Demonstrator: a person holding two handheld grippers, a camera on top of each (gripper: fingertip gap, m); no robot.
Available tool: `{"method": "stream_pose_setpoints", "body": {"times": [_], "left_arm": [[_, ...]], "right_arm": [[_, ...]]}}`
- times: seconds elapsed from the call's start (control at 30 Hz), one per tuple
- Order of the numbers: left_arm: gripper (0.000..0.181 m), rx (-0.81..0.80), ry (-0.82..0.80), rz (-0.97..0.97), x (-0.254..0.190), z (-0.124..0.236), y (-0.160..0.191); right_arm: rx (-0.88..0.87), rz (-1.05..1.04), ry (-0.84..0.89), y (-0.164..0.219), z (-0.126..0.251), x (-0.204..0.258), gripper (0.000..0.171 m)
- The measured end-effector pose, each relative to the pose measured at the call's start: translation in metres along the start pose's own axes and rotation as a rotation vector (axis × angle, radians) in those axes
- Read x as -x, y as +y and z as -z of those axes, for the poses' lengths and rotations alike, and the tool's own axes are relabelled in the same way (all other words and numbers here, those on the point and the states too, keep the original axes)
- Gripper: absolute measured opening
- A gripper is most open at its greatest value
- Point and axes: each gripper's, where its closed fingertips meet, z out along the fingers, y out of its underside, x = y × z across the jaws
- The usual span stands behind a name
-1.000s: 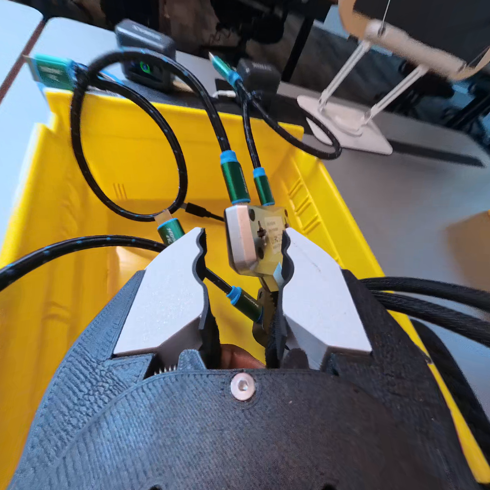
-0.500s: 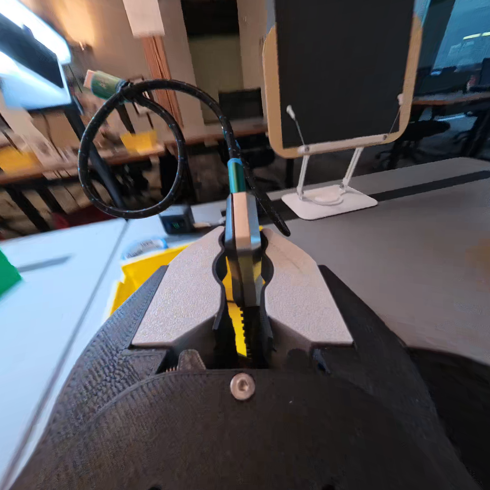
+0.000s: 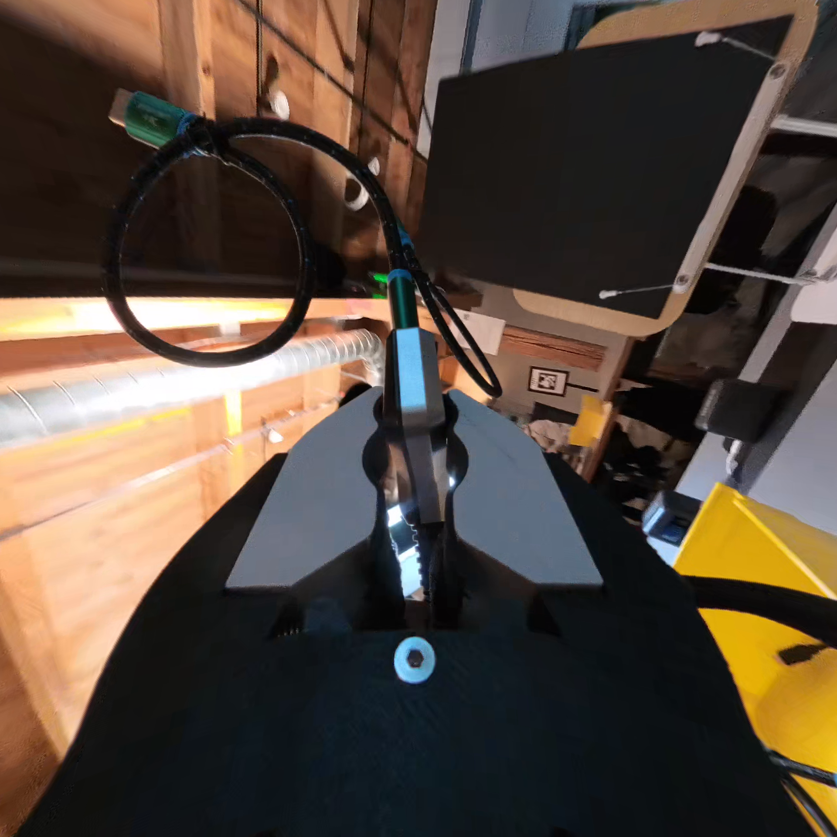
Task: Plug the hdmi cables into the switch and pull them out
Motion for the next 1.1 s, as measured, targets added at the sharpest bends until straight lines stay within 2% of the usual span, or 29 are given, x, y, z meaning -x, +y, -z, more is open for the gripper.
{"method": "stream_pose_setpoints", "body": {"times": [0.17, 0.27, 0.33, 0.5, 0.67, 0.77, 1.1], "left_arm": [[0.021, -0.069, 0.044, -0.208, -0.041, 0.004, -0.055], [0.021, -0.08, 0.158, -0.217, -0.081, 0.012, -0.086], [0.021, -0.122, 0.221, -0.193, -0.105, 0.021, -0.114], [0.021, -0.293, 0.3, -0.149, -0.15, 0.051, -0.18], [0.021, -0.37, 0.315, -0.16, -0.17, 0.068, -0.212], [0.021, -0.393, 0.313, -0.138, -0.174, 0.071, -0.219], [0.022, -0.406, 0.368, -0.026, -0.182, 0.075, -0.213]], "right_arm": [[-0.421, 0.038, -0.165, -0.115, -0.012, 0.047, 0.04], [-0.636, 0.132, -0.004, -0.178, -0.019, 0.062, 0.035], [-0.626, 0.244, 0.119, -0.193, -0.035, 0.076, 0.032], [-0.38, 0.559, 0.228, -0.178, -0.078, 0.104, 0.033], [-0.311, 0.616, 0.173, -0.162, -0.095, 0.121, 0.031], [-0.259, 0.648, 0.164, -0.152, -0.103, 0.127, 0.013], [-0.294, 0.689, 0.093, -0.15, -0.103, 0.137, 0.013]]}}
